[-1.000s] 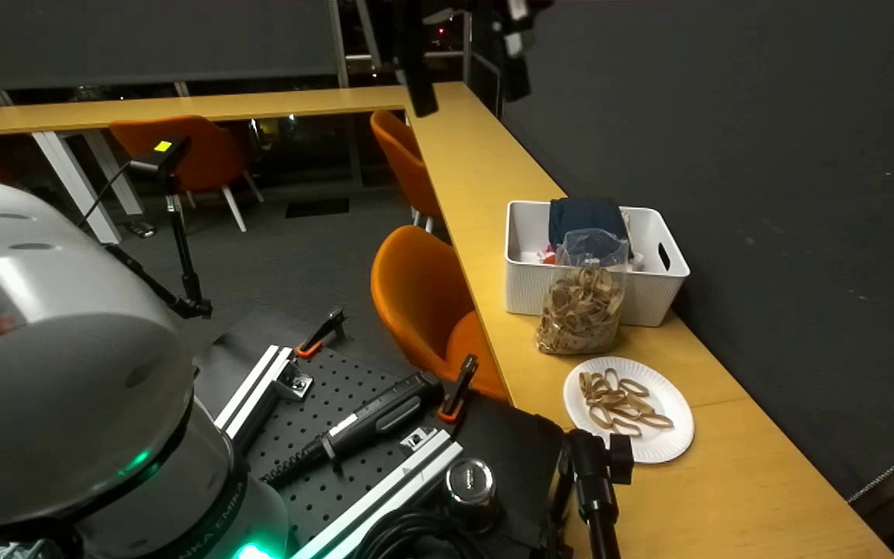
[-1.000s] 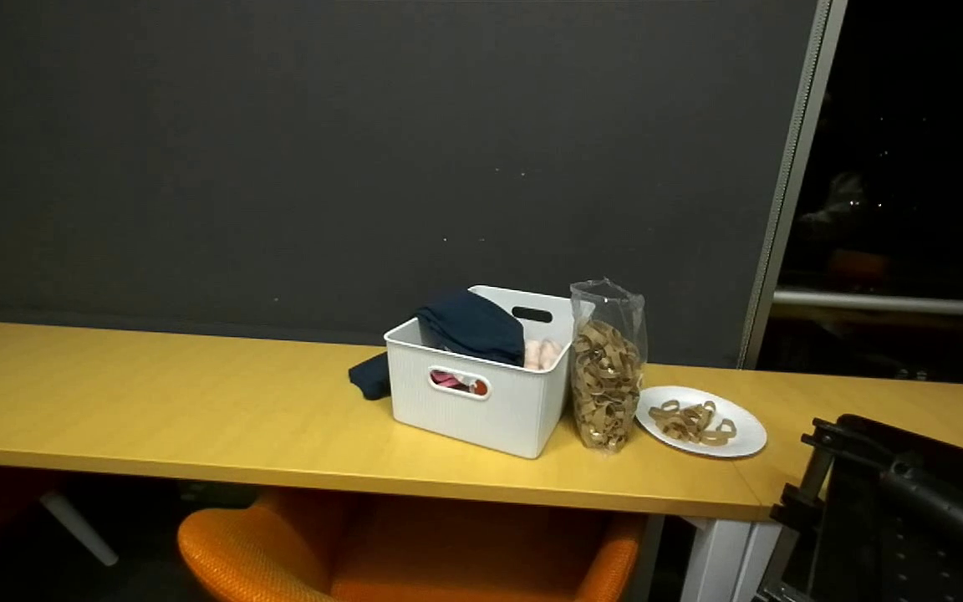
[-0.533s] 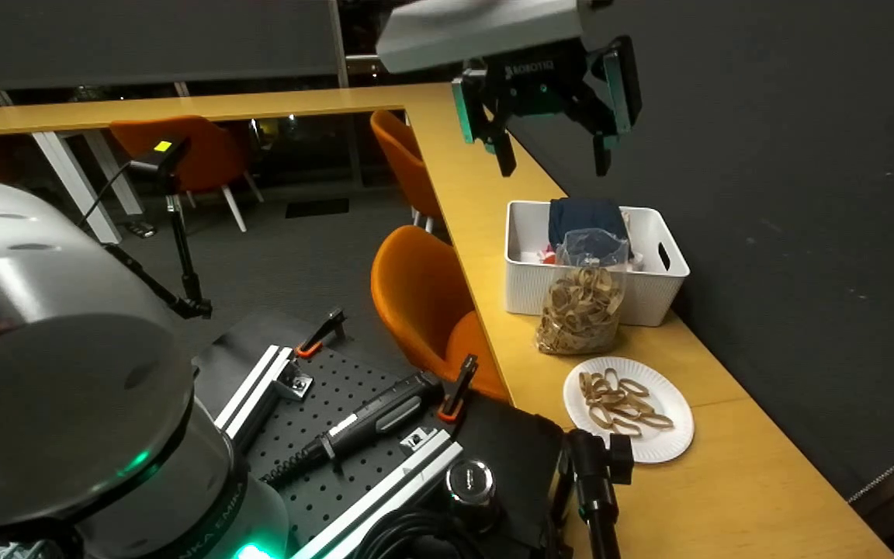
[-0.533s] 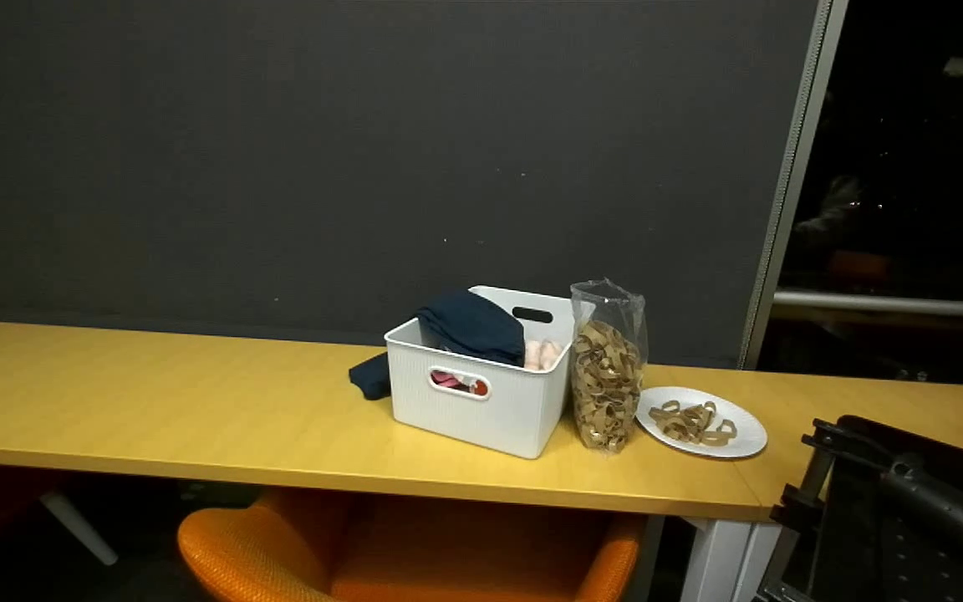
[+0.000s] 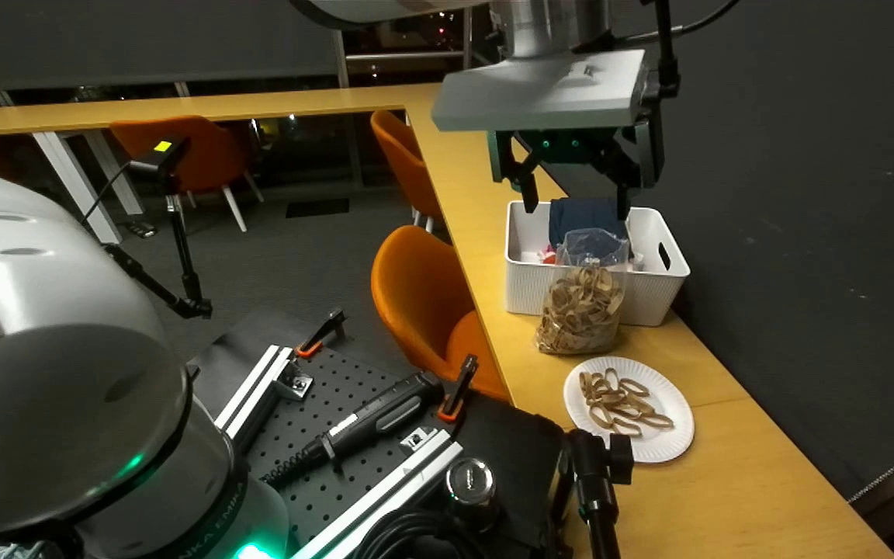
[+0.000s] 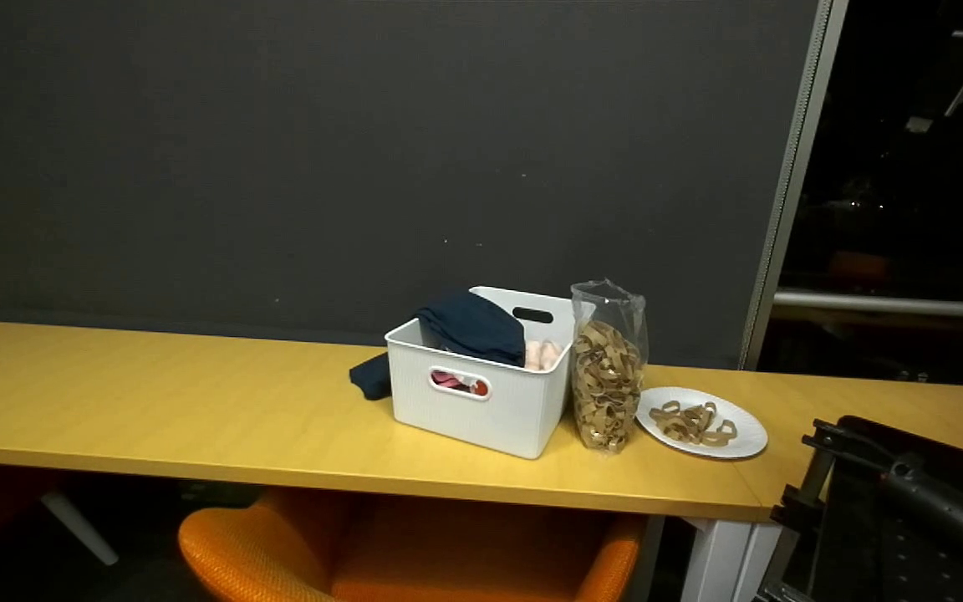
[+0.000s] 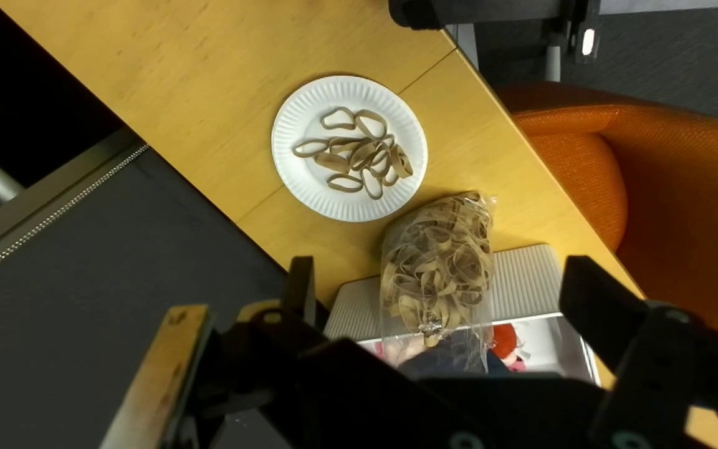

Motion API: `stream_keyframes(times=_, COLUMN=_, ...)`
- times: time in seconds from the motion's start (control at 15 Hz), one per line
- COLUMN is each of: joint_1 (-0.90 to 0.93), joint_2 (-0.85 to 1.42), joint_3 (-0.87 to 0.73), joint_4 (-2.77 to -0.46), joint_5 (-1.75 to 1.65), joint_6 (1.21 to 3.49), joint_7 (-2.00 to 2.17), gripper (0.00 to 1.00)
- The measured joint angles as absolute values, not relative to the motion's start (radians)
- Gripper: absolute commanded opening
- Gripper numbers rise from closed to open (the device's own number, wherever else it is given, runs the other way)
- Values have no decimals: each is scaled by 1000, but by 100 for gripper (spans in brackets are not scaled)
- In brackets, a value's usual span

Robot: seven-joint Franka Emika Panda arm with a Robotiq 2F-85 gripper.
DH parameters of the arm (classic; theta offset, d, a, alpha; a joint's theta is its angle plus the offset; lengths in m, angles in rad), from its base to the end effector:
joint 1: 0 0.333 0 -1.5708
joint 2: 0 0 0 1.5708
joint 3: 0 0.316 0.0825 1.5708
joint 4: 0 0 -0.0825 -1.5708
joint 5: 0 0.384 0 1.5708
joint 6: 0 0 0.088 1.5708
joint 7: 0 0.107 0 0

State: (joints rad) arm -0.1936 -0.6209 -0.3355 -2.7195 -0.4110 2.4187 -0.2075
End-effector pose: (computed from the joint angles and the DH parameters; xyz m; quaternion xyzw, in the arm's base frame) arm 0.3265 -0.1892 0.4301 0.9859 -0.0118 0.1256 0.1100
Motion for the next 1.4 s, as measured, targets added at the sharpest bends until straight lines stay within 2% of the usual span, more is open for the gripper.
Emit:
stream_keyframes(times=0.4, joint_1=-217, joint_2=-551, joint_3=-320, joint_4=-2698, joint_5=-395, joint_6=2511, joint_7=-205, gripper=100)
stream_keyframes(times=0.67, joint_1=-219, joint_2=-369, joint_3=-322, joint_4=-2560, joint_5=-341, joint_6=2592, joint_7=-233, gripper=100)
stream_keyframes(times=1.0, joint_1=-222, joint_2=-115, joint_3=-323, joint_4=-2339, joint_5=-265, joint_6=2566, joint_7=-266, gripper=100)
stream_keyframes(times=1.4, joint_1=-245, joint_2=143, joint_3=-319, joint_4=-2205, joint_5=-198, joint_6=2562, joint_7=-296, gripper=100)
